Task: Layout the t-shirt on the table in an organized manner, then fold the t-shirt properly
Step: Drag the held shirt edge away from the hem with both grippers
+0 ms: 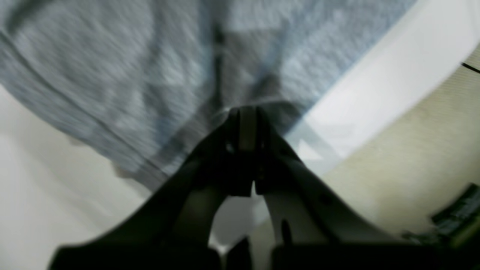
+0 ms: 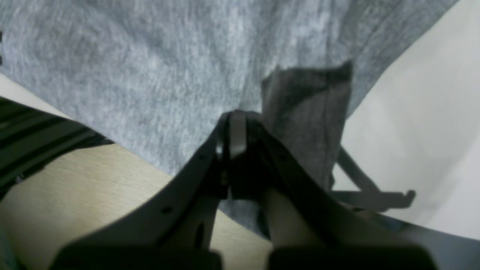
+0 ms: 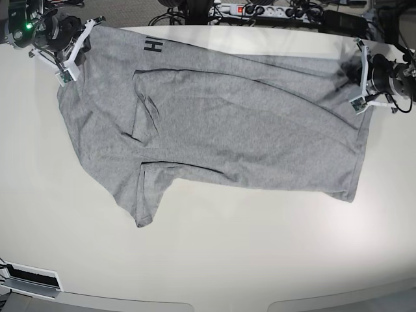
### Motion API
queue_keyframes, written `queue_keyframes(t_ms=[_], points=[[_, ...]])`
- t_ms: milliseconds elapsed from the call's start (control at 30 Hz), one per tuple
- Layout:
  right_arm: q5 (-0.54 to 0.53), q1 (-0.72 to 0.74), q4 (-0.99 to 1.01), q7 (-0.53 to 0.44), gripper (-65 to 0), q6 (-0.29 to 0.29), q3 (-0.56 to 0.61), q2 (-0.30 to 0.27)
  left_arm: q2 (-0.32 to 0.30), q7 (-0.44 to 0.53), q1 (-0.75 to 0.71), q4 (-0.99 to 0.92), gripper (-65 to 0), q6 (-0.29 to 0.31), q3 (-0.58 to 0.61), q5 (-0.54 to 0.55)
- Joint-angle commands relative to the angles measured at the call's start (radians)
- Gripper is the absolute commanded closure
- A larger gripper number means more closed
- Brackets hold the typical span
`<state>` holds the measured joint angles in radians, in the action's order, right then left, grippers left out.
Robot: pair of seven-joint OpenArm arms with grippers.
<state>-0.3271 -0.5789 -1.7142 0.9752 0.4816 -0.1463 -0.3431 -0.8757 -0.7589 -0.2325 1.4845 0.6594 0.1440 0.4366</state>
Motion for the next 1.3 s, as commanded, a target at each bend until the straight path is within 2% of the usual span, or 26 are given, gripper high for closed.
queue_keyframes(t_ms=[0,233,367,667,767,833,967,1100,1167,1267], points=[[0.045,-0.008,-0.002,0.04,0.0,-0.018,-0.003,-0.009,-0.026,-0.014,0.008,0.012,0.0,0.004,-0.008,0.024],[0.126,-0.008,-0.002,0.039,0.0,-0.062,-0.004,-0.009,-0.026,-0.066,0.004,0.012,0.0,0.005,-0.008,0.045],[0.126,-0.008,-0.002,0.04,0.0,-0.063,-0.004,-0.009,-0.028,-0.092,-0.038,0.012,0.0,0.034,-0.008,0.055],[0.122,-0.005,-0.002,0.039,0.0,-0.057,-0.004,-0.009,-0.043,-0.095,-0.114,0.013,0.0,0.032,-0.008,0.056],[0.122,-0.006,-0.002,0.04,0.0,-0.043,-0.004,-0.009,-0.066,-0.071,-0.113,0.039,0.0,0.017,-0.008,0.102],[0.122,-0.006,-0.002,0.04,0.0,-0.044,-0.004,-0.009,-0.086,-0.069,-0.11,0.075,0.0,-0.01,-0.013,0.15],[0.118,-0.006,-0.002,0.04,0.0,-0.044,-0.004,-0.009,-0.093,-0.059,-0.079,0.116,0.0,-0.117,-0.072,0.214],[0.118,-0.006,-0.002,0.04,0.0,-0.045,-0.004,-0.009,-0.088,-0.042,-0.052,0.102,0.0,-0.216,-0.11,0.208],[0.118,-0.006,-0.002,0.04,0.0,-0.045,-0.004,-0.009,-0.079,-0.041,-0.052,0.086,0.0,-0.235,-0.109,0.2],[0.105,-0.002,-0.002,0.039,0.0,-0.044,-0.004,-0.009,-0.035,-0.033,-0.049,0.049,0.0,-0.231,-0.109,0.168]])
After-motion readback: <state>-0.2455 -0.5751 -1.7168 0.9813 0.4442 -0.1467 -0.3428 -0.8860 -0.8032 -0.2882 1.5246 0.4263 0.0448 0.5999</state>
